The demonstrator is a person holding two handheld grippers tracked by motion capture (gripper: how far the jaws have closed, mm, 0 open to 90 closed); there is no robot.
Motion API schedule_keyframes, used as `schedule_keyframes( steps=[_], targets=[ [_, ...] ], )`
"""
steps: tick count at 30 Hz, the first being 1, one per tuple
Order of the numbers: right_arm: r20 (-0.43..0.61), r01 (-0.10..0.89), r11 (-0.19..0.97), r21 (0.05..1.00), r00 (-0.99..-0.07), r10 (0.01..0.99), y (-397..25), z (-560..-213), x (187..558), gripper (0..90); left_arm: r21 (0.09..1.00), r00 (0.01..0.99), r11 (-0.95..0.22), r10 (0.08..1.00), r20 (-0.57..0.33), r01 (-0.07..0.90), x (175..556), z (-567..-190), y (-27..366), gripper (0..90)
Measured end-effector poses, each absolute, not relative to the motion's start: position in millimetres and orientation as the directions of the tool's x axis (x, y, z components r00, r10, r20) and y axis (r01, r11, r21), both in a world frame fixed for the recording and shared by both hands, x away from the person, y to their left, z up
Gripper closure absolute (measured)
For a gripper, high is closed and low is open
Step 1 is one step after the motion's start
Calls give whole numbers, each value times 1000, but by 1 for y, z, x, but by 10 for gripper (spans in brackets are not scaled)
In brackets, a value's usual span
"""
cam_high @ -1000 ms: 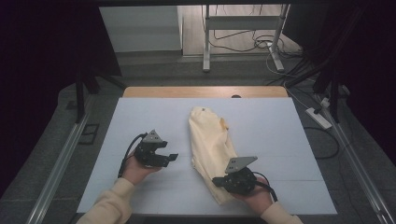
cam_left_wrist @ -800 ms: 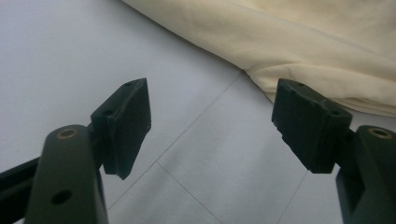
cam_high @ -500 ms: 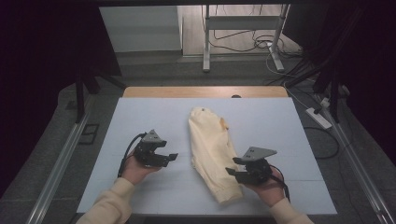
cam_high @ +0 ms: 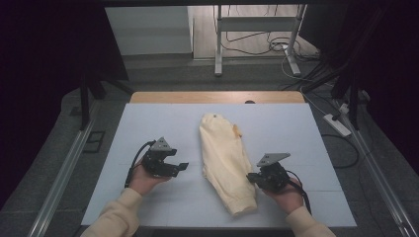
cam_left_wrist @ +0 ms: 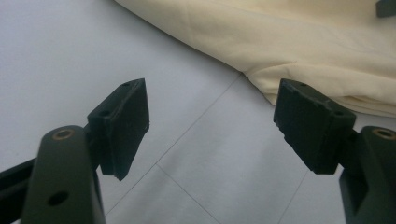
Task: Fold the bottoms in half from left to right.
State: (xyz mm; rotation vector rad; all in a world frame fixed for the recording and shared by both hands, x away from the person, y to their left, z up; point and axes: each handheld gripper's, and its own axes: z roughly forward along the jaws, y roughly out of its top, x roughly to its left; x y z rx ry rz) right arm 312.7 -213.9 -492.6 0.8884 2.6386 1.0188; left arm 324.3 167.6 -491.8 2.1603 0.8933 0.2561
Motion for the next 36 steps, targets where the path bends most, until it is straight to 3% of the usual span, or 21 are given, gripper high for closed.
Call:
schedule_keyframes(
  steps=[10,16,21,30,36],
  targets=[
    [53,501,621,603,-802,595,-222,-506,313,840,722,738,-464,668,-95,514,324,-492,168,264],
    [73,516,580,630,-783,618,-228,-501,314,598,722,737,-464,670,-94,514,324,-492,168,264],
    [96,534,543,648,-764,637,-235,-497,311,482,723,740,-469,667,-88,508,324,-492,166,262],
    [136,555,505,661,-751,647,-234,-495,312,425,723,741,-468,665,-90,508,324,-492,166,262],
    [133,559,565,606,-772,621,-224,-506,309,406,721,749,-475,656,-92,504,324,-492,165,258]
  ],
)
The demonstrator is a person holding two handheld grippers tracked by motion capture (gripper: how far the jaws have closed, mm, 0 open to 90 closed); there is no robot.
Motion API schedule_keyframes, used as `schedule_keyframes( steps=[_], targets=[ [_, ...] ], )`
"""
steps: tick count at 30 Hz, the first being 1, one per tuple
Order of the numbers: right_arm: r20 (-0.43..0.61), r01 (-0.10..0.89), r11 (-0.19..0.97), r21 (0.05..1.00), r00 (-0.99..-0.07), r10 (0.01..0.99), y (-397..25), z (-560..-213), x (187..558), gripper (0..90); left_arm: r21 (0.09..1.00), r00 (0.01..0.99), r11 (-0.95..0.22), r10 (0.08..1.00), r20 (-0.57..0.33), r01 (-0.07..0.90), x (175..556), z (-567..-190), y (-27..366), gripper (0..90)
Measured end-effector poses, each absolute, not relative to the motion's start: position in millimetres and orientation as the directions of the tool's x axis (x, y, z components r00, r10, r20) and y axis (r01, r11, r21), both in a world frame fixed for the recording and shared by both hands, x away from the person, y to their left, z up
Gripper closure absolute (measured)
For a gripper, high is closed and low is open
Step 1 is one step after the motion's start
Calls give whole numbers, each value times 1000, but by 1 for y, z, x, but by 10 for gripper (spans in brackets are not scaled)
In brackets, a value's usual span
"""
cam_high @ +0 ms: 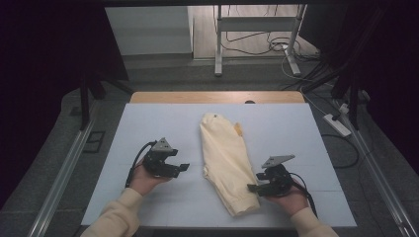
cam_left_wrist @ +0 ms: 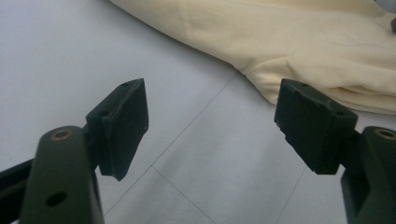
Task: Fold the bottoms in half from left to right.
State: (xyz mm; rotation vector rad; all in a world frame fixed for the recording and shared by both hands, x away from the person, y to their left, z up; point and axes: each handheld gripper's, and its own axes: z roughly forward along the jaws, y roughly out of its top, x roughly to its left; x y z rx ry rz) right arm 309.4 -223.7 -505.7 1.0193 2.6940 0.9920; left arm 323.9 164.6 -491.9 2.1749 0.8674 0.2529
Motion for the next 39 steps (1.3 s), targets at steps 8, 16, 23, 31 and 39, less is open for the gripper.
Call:
schedule_keyframes(
  steps=[8,16,23,31,39],
  targets=[
    [197,599,542,589,-757,623,-224,-513,311,441,724,752,-472,653,-97,503,324,-492,165,258],
    [254,600,550,581,-776,578,-221,-513,308,694,720,753,-477,651,-95,504,324,-492,163,258],
    [242,576,563,593,-794,557,-216,-513,305,741,720,754,-479,650,-94,503,325,-492,163,259],
    [224,539,583,608,-821,525,-206,-512,300,781,720,754,-478,650,-94,502,325,-493,161,258],
    [232,519,583,625,-837,496,-194,-513,294,786,720,754,-478,649,-96,503,325,-493,161,258]
  ],
)
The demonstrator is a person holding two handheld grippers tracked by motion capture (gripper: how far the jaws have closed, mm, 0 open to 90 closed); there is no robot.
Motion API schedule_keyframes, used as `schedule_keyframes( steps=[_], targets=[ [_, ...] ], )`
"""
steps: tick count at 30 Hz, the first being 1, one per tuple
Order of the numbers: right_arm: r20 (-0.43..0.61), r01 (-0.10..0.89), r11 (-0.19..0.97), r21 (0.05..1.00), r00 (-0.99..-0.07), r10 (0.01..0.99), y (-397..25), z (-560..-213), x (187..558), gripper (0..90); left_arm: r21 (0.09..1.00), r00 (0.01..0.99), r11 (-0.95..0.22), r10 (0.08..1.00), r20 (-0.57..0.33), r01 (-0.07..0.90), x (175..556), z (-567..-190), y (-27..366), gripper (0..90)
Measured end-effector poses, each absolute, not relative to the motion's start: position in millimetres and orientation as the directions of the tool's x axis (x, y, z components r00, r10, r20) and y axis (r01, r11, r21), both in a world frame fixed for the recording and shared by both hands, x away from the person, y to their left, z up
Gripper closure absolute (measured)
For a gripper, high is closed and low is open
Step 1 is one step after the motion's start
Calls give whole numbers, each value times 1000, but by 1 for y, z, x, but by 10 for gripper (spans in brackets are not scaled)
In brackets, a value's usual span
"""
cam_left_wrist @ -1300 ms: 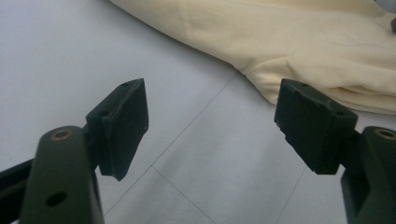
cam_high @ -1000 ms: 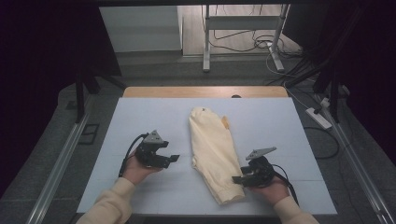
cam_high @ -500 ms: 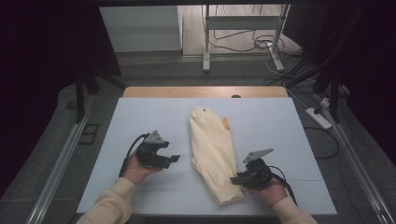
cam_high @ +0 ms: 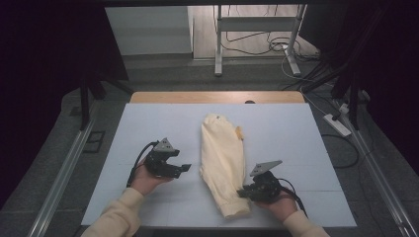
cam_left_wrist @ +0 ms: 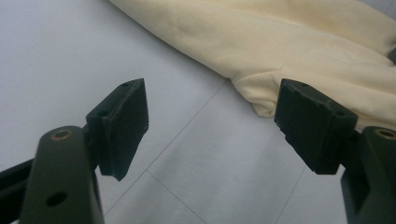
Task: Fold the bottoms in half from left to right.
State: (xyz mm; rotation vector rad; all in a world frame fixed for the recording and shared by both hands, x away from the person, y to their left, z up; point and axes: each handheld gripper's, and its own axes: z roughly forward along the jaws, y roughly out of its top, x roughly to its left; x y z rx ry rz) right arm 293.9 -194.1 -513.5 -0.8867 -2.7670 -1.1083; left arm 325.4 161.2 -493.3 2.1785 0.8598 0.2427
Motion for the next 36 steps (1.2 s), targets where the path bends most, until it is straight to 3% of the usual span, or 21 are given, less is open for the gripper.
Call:
schedule_keyframes(
  steps=[26,29,32,36],
  targets=[
    [260,483,635,603,-871,416,-179,-511,280,795,723,756,-477,648,-95,500,326,-493,163,257],
    [231,460,636,619,-881,413,-180,-511,279,693,723,755,-477,649,-93,499,326,-493,163,257],
    [209,462,623,631,-875,437,-182,-508,280,510,723,755,-478,649,-91,498,326,-493,163,253],
    [199,475,585,658,-858,473,-188,-504,284,392,723,755,-478,649,-92,499,326,-493,163,250]
  ],
)
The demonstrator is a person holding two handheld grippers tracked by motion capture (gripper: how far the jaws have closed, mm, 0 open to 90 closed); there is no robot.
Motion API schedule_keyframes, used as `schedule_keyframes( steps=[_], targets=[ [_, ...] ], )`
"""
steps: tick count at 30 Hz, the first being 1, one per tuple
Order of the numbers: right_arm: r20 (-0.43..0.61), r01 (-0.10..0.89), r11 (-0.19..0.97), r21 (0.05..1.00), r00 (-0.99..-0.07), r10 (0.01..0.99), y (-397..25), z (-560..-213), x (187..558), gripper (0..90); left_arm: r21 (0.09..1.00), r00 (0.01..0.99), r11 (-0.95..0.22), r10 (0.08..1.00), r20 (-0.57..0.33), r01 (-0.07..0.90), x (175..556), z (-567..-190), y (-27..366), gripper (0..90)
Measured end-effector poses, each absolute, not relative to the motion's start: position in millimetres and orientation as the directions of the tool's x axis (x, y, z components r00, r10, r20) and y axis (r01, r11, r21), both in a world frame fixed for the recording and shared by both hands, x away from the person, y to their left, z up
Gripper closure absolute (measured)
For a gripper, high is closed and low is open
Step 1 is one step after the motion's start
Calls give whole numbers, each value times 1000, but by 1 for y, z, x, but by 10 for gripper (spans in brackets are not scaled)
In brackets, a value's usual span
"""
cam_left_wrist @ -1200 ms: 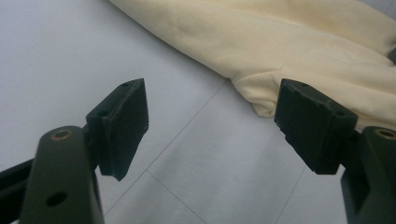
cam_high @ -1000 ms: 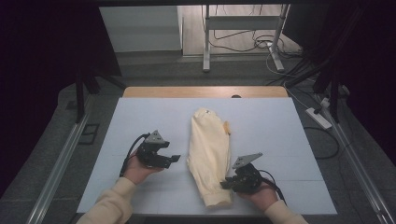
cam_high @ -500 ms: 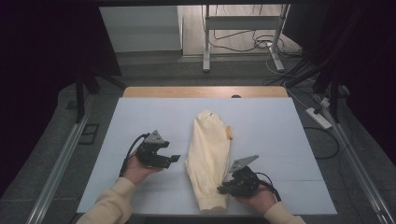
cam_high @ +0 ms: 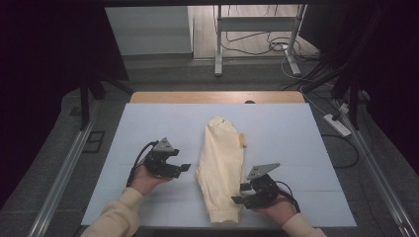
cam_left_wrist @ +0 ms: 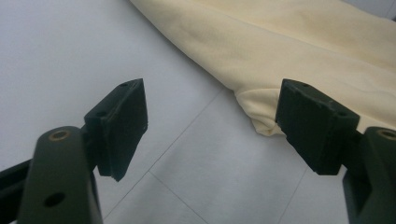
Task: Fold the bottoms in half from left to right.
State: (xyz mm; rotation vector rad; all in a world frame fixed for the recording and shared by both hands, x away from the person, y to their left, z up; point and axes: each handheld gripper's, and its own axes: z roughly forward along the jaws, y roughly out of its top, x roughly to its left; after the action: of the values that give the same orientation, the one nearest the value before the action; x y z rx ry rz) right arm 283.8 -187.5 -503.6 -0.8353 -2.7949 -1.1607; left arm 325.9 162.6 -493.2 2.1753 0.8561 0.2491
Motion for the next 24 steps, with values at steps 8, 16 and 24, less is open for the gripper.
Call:
schedule_keyframes(
  steps=[8,16,24],
  targets=[
    [174,467,544,697,-846,504,-194,-500,291,268,722,753,-477,652,-91,501,326,-493,163,249],
    [140,457,538,708,-838,528,-198,-499,297,177,725,750,-469,654,-99,504,326,-493,162,249],
    [123,467,502,728,-809,575,-203,-491,309,165,723,756,-470,645,-111,507,330,-496,161,247]
  ],
)
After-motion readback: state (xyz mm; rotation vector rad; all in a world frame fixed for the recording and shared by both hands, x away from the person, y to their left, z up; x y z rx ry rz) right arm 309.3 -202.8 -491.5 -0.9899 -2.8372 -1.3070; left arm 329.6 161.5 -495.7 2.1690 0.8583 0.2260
